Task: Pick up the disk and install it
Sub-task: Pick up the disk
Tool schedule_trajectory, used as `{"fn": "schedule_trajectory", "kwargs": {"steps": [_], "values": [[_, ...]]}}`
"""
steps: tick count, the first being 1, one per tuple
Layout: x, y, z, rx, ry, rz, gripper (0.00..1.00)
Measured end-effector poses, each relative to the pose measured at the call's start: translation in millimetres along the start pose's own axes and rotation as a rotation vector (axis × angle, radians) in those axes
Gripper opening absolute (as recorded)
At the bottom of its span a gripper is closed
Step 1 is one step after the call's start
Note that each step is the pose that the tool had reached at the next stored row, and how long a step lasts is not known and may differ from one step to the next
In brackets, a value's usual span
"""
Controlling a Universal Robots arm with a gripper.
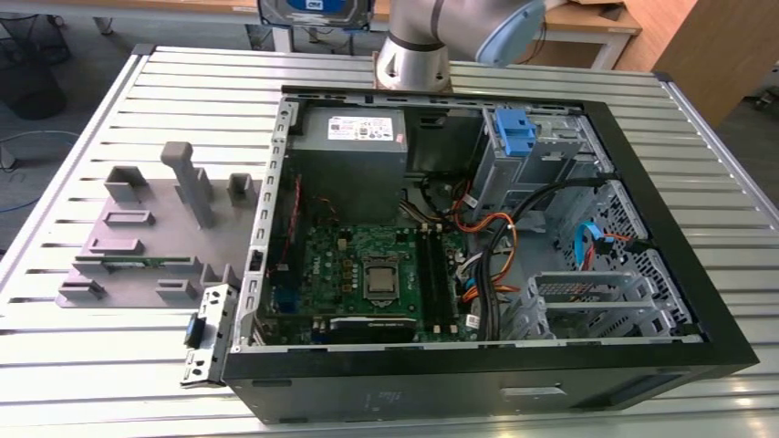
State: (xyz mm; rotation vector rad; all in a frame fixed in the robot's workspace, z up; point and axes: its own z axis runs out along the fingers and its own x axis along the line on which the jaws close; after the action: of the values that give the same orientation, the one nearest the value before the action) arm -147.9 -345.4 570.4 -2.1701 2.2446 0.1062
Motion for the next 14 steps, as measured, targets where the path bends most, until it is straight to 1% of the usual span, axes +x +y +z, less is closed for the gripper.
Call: {"fn": "schedule_trajectory", "kwargs": {"steps": [1,3,6,10,11,13,14], "values": [[-0.1,-3.9,-0.1,0.0,0.0,0.0,0.35],[-0.3,-9.6,-0.3,0.0,0.0,0.0,0.35],[-0.5,-15.4,-0.5,-0.0001,0.0001,0.0,0.35],[-0.5,-15.6,-0.5,0.0002,0.0001,0.0,0.35],[-0.5,-15.6,-0.1,0.0028,-0.0001,0.0,0.35],[-0.4,-15.7,1.1,0.0135,-0.0003,-0.002,0.35],[-0.2,-15.7,1.9,0.0173,-0.0005,-0.002,0.35]]}}
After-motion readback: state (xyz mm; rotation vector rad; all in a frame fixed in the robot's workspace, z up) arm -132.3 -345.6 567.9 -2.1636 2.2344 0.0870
